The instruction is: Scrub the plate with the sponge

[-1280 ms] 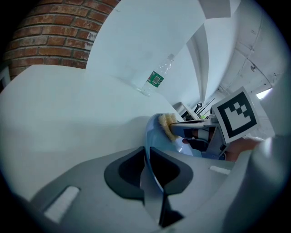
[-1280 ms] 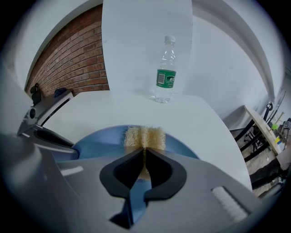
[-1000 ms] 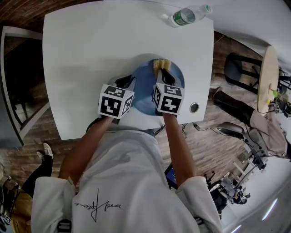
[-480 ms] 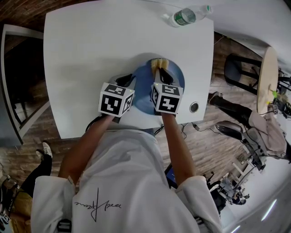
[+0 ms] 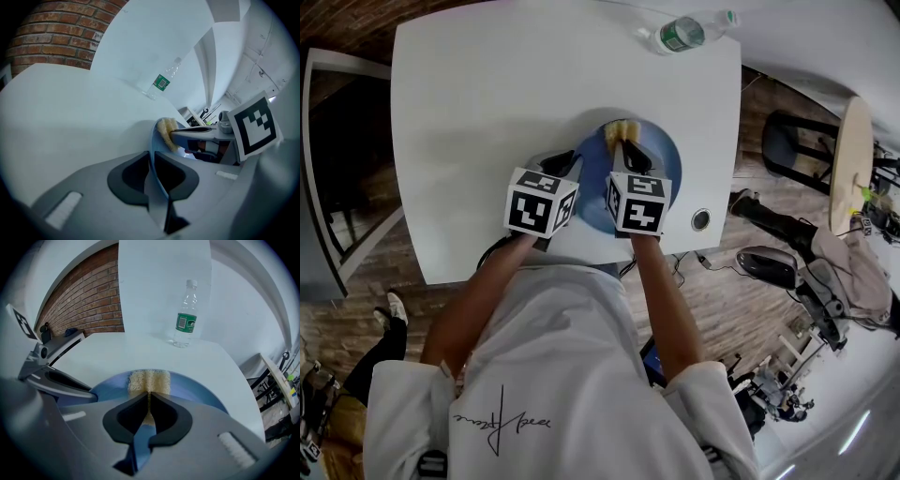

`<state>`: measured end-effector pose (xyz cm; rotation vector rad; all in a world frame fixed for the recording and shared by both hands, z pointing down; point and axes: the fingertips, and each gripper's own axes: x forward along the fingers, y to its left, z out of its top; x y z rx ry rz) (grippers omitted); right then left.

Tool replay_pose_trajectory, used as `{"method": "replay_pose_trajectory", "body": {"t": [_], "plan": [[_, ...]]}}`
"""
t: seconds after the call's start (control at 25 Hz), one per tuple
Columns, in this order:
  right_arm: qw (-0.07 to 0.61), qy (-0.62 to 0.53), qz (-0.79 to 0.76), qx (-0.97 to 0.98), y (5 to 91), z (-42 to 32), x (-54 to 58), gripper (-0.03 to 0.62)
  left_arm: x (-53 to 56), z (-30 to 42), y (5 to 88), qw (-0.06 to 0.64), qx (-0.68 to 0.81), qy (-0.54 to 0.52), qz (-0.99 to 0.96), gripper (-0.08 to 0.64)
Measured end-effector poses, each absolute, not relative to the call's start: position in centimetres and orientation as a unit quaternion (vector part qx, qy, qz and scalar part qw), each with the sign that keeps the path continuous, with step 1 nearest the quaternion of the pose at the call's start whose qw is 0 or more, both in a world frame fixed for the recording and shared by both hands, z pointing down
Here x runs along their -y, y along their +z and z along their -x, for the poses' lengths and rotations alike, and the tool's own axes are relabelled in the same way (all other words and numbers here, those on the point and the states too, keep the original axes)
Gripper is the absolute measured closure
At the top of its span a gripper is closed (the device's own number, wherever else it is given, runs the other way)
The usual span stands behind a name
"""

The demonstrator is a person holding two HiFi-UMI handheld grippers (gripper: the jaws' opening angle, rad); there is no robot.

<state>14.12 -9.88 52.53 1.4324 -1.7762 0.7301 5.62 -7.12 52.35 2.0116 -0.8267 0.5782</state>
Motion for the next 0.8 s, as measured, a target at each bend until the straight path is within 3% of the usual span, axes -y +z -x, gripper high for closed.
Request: {"method": "replay_pose_trajectory", "body": {"t": [0.8], "plan": [[0.366, 0.287, -0.523, 0.714, 52.6, -11.7, 8.5, 0.568, 7.2, -5.6, 52.4, 0.436, 0.333, 0.224, -0.806, 0.509]]}}
